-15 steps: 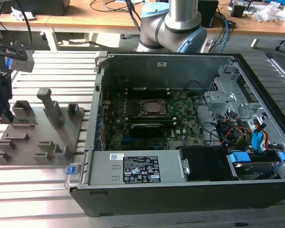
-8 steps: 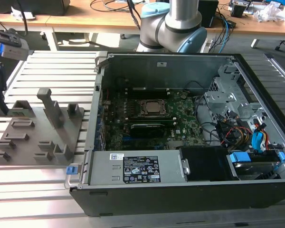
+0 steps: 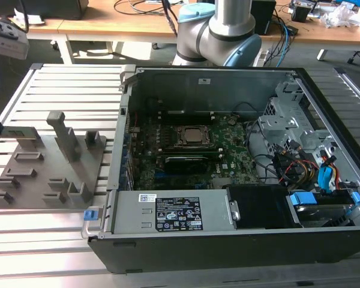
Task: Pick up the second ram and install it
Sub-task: 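Pick up the second ram and move it above second insertion slot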
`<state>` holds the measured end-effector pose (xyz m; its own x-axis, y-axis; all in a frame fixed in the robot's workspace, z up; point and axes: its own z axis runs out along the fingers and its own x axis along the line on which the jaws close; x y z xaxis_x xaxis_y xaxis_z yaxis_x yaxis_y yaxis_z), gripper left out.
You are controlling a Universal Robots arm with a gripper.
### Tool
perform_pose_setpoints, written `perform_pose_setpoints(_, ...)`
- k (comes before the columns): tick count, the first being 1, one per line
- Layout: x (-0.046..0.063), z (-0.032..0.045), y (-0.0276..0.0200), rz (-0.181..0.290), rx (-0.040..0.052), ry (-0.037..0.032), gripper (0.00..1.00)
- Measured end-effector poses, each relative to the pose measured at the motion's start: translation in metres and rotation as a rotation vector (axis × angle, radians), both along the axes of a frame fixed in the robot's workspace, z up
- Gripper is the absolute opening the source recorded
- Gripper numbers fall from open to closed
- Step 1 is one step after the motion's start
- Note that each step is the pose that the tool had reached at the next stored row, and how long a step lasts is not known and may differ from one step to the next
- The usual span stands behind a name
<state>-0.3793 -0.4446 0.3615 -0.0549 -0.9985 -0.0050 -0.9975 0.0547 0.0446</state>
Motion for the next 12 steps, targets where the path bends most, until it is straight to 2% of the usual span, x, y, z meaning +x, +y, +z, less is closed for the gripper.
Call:
perform_pose_setpoints(5, 0.0, 0.0159, 0.0, 0.0, 0.0, -0.0001, 0.14)
perform_pose_setpoints(12, 0.0, 0.0335, 0.0, 0.0, 0.0, 0.0, 0.14)
